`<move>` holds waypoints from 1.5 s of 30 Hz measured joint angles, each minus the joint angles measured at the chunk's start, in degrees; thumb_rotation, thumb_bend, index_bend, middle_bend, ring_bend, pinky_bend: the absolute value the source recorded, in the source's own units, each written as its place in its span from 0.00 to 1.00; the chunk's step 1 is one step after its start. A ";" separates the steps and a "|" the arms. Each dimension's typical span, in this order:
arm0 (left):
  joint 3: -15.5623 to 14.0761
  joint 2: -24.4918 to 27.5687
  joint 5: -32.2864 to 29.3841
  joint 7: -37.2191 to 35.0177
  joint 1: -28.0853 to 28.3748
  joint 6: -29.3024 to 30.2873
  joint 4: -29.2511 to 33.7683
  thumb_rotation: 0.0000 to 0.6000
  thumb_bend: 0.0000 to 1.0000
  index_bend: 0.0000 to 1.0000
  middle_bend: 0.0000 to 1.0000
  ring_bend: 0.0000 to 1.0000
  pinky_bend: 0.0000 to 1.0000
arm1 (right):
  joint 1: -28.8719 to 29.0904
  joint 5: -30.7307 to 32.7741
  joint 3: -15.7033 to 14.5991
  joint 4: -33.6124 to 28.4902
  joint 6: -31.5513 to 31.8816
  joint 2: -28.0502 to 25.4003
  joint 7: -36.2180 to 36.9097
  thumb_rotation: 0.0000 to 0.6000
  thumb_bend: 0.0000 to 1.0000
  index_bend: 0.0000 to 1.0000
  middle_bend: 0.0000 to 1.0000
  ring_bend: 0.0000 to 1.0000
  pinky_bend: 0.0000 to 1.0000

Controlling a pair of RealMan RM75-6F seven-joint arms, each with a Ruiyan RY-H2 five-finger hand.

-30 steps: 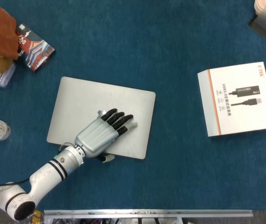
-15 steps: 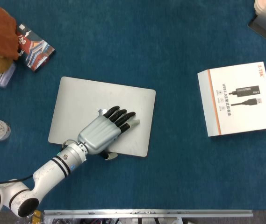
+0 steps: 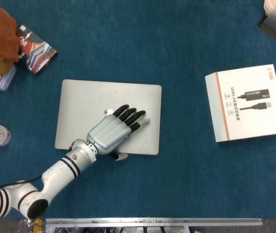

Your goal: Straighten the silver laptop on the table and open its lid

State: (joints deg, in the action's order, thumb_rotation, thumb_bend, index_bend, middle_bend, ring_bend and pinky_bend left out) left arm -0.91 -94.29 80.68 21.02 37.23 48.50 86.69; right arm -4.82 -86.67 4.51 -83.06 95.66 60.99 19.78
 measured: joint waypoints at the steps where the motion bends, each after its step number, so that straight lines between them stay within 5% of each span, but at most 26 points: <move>1: 0.16 -0.12 -0.19 0.19 0.19 -0.10 -0.08 0.83 0.20 0.00 0.00 0.00 0.00 | -0.03 -0.03 -0.02 0.10 0.01 0.05 0.13 1.00 0.25 0.02 0.17 0.09 0.07; 12: 1.55 0.06 -2.16 2.05 1.91 -0.65 0.47 0.82 0.20 0.00 0.00 0.00 0.00 | -0.25 0.08 0.28 0.91 0.20 0.05 1.00 1.00 0.25 0.02 0.17 0.09 0.07; 24: -0.19 5.55 -3.26 5.25 0.60 2.26 6.67 0.82 0.20 0.00 0.00 0.00 0.00 | 1.40 -1.84 0.23 -0.45 -0.97 0.20 -0.44 1.00 0.25 0.02 0.17 0.09 0.07; 29: -0.52 9.47 -2.15 5.66 -1.31 7.26 10.30 0.84 0.20 0.00 0.00 0.00 0.00 | 2.62 -3.47 0.25 -1.72 -1.39 0.00 -1.27 1.00 0.25 0.02 0.17 0.09 0.07; 34: -0.12 14.00 -1.21 5.38 -4.17 13.93 13.48 1.00 0.20 0.00 0.00 0.00 0.00 | 4.02 -4.79 0.33 -3.78 -2.25 -1.36 -1.50 1.00 0.25 0.02 0.17 0.09 0.07; 45: 0.47 26.39 -3.53 1.34 -14.96 28.23 19.19 1.00 0.20 0.00 0.00 0.00 0.00 | 6.53 -5.44 0.40 -8.79 -5.30 -2.32 -7.01 1.00 0.25 0.02 0.17 0.09 0.07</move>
State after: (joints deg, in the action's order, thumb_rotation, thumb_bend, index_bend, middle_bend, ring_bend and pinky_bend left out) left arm -0.44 -67.90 77.15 22.36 22.27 76.73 105.88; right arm 1.70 -92.11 4.91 -91.85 90.37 58.67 12.77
